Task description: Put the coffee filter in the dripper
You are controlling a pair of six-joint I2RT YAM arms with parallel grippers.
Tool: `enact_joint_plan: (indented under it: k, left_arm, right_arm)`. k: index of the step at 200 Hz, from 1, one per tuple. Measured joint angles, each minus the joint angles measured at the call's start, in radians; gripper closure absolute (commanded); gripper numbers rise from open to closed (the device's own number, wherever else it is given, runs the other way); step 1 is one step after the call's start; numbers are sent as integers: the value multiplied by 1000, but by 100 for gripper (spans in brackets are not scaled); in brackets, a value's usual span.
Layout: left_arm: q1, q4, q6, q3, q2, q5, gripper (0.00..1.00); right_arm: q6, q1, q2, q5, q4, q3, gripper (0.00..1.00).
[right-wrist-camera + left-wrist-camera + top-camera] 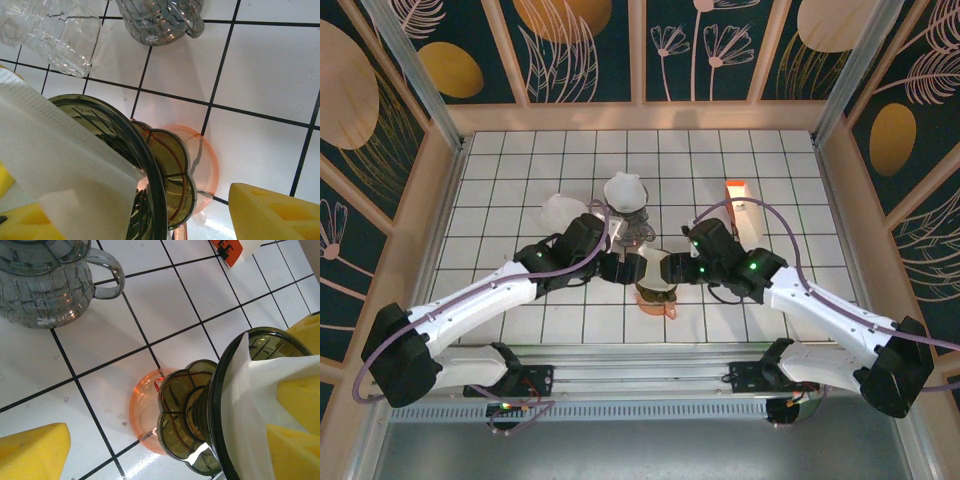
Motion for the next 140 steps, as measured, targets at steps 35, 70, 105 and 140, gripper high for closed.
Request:
enact_joint_plan:
  k: [35,70,105,140]
  left_arm:
    - [0,4,-3,-9,11,7,6]
    - [0,4,-4,-9,11,14,6]
    - [0,5,-4,-9,11,14,6]
    - [0,5,-4,-9,12,14,6]
  right_arm:
    - [1,0,2,-6,11,-7,31]
    - [0,-1,-2,-6,15,-3,30]
    - [0,-12,-36,-3,14,12,31]
    - [10,-18,-73,-2,11,10,39]
